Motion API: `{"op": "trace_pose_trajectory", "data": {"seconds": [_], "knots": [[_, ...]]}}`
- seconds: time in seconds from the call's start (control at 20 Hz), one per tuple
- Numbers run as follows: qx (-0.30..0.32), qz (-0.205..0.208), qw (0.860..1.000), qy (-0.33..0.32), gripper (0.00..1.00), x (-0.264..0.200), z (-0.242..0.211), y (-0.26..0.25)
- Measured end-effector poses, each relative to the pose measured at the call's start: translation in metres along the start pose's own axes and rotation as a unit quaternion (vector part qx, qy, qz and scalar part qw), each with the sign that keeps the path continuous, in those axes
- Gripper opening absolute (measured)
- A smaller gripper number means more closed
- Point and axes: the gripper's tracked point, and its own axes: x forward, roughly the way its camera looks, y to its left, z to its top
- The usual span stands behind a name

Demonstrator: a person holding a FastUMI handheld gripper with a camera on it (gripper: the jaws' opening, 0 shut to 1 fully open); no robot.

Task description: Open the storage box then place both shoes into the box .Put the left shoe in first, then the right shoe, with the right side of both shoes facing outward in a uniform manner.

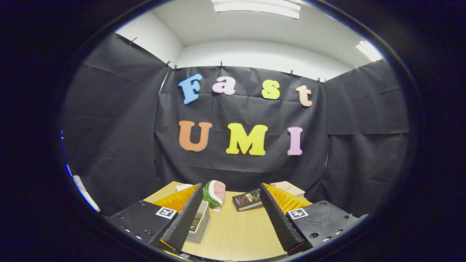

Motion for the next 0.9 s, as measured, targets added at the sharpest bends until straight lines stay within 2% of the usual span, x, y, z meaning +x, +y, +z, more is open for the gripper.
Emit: {"op": "trace_pose_trajectory", "data": {"seconds": [0.35,0.9], "knots": [[0.005,-0.011,1.000,0.000,0.95,-0.008,0.000,-0.001],[0.004,-0.001,1.000,0.005,0.95,-0.013,0.000,0.004]]}}
